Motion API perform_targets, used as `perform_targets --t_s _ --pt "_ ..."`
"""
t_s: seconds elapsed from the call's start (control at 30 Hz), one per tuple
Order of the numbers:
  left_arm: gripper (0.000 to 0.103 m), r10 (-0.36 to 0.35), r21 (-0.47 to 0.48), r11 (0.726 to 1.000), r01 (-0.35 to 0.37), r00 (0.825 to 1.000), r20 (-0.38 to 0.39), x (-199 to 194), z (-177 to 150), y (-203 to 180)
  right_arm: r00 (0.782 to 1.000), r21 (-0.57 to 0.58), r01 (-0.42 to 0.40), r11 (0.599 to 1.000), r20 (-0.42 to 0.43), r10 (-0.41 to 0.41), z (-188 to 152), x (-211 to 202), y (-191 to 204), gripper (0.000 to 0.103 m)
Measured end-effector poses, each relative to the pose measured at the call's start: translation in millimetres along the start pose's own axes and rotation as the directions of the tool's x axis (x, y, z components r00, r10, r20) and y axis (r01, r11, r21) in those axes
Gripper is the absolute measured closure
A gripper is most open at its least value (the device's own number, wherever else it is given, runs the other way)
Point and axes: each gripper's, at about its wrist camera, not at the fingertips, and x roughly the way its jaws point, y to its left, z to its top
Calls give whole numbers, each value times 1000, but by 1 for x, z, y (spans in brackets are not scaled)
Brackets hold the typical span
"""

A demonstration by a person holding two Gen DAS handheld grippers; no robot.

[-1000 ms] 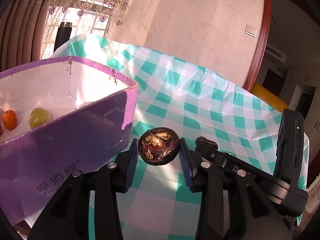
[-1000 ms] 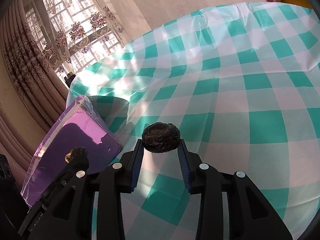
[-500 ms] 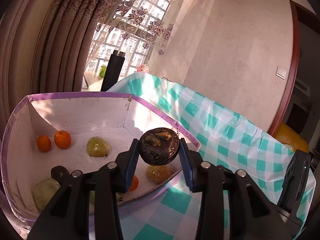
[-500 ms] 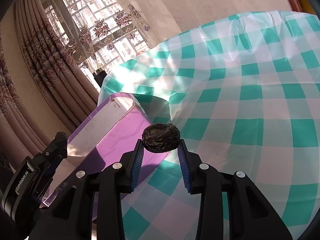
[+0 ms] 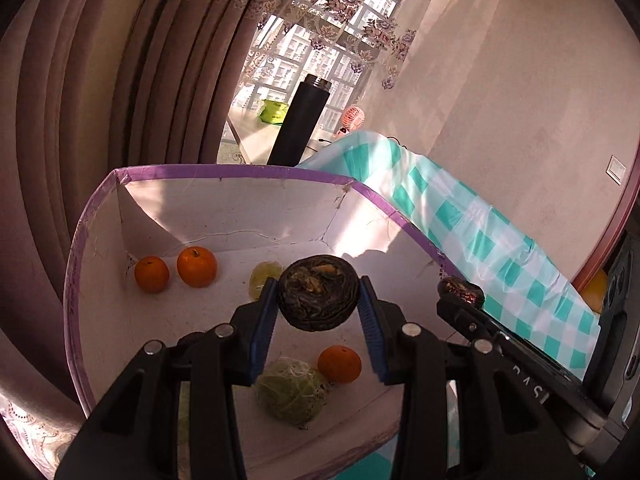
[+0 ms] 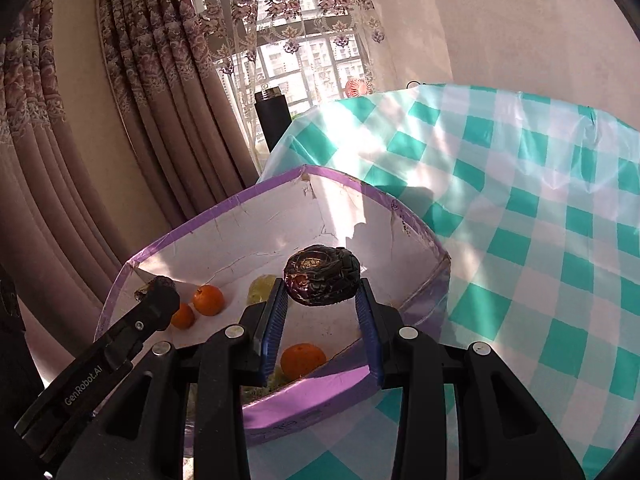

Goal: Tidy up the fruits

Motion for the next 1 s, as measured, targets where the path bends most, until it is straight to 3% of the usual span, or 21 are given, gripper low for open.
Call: perform_targets --t_s 0.23,0.3,0.37,0.4,0.43,0.47,0.53,0.6,0.67,0.83,0.9,1.0 --pt "56 86 35 996 -83 993 -82 0 11 5 987 -140 70 988 -131 -89 6 34 33 67" --pt "47 89 56 995 -84 992 -95 -4 18 6 983 -126 84 988 -151 -103 9 40 31 67" --pt "14 69 44 997 -66 994 -90 -13 26 11 982 -105 84 991 -157 -100 13 42 29 65" --pt "8 62 48 997 -58 995 -84 -16 30 12 983 -100 80 992 -156 -95 14 42 29 64" --pt "2 52 59 997 -48 996 -73 -21 34 13 983 -101 83 991 -156 -98 15 42 30 55" --pt "2 49 67 997 -45 997 -60 -26 37 14 982 -105 88 991 -156 -104 17 42 31 40" --pt "2 57 82 995 -53 997 -49 -32 43 14 982 -117 94 989 -150 -111 17 41 34 27" --pt "2 61 97 994 -55 996 -67 -31 47 15 978 -127 109 986 -166 -129 18 42 36 25" --pt "2 90 124 989 -77 991 -101 -23 49 14 969 -118 134 984 -192 -155 19 44 36 16" --pt "2 216 218 960 -176 960 -176 1 49 17 938 -104 158 982 -294 -182 16 56 39 16" --pt "2 215 235 958 -166 956 -200 9 52 20 920 -107 187 976 -329 -213 15 61 39 16" --pt "2 189 211 968 -133 942 -278 22 57 31 917 -115 185 976 -336 -213 14 62 40 16"
